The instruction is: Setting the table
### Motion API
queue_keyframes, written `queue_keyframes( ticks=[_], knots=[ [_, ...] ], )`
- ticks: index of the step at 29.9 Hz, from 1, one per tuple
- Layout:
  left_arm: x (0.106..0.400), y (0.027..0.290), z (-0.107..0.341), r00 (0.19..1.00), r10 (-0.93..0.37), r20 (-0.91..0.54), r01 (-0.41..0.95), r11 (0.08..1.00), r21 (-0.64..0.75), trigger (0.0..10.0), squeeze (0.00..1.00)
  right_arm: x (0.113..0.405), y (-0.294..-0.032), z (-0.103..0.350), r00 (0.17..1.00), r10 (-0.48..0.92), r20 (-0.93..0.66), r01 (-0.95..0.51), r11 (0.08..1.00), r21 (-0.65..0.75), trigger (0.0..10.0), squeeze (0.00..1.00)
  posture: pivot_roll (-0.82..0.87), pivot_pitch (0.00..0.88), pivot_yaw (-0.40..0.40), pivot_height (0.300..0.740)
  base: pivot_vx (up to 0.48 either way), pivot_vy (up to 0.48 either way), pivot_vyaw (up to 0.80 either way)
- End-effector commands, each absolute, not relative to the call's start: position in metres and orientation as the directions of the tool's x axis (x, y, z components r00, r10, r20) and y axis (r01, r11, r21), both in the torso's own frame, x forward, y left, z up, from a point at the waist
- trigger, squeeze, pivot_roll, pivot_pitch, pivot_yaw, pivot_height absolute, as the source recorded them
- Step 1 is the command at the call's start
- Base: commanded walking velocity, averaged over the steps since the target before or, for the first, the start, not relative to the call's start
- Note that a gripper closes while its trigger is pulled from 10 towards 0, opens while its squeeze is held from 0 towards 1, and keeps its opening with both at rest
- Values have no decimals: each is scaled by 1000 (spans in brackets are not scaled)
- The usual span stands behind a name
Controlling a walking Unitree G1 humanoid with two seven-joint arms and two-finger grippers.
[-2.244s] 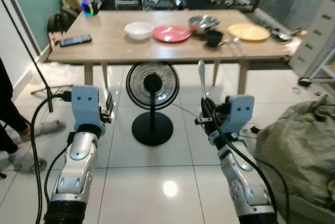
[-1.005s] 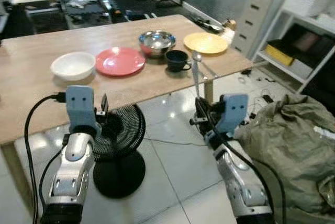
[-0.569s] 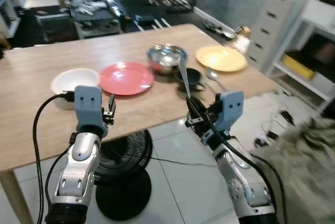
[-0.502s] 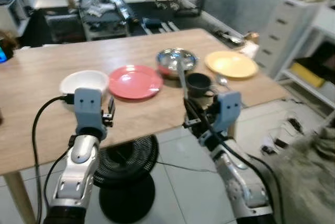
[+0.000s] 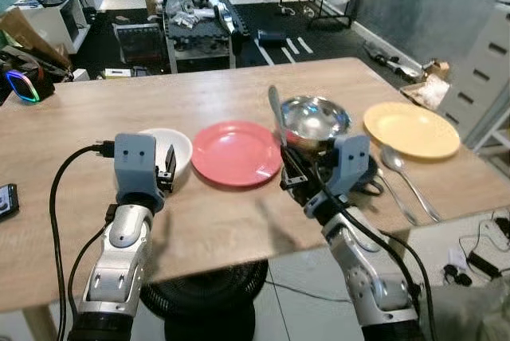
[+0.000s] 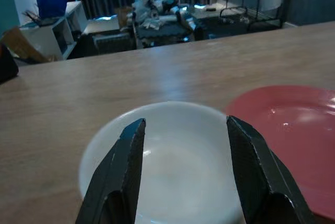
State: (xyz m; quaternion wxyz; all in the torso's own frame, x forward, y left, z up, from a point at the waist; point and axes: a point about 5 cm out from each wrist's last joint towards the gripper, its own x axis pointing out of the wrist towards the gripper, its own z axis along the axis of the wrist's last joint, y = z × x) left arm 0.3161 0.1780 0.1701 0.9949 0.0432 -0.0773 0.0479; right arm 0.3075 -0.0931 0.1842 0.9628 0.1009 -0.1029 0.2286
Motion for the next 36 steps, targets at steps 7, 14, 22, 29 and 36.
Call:
queue_keyframes(
  ticks=[7, 14, 22, 29, 36],
  knots=[
    [313, 173, 168, 987, 65, 149, -76, 995, 69, 10000, 0, 308, -97, 182, 891, 394, 228, -431, 890, 146, 10000, 0, -34, 0, 67, 740, 0, 0, 0],
    [312, 173, 167, 987, 63, 146, -74, 995, 68, 10000, 0, 308, -97, 181, 892, 392, 224, -428, 892, 146, 10000, 0, -32, 0, 67, 740, 0, 0, 0],
    [312, 174, 166, 988, 65, 139, -76, 995, 71, 10000, 0, 307, -96, 180, 892, 393, 221, -429, 892, 146, 10000, 0, -33, 0, 69, 740, 0, 0, 0],
    [311, 174, 164, 989, 67, 129, -76, 994, 73, 10000, 0, 305, -95, 170, 884, 438, 163, -455, 887, 81, 10000, 0, -31, 0, 65, 740, 0, 0, 0],
    [308, 174, 161, 991, 69, 115, -78, 994, 74, 10000, 0, 309, -106, 148, 917, 399, 21, -399, 917, -18, 10000, 0, -25, 0, 58, 740, 0, 0, 0]
  ],
)
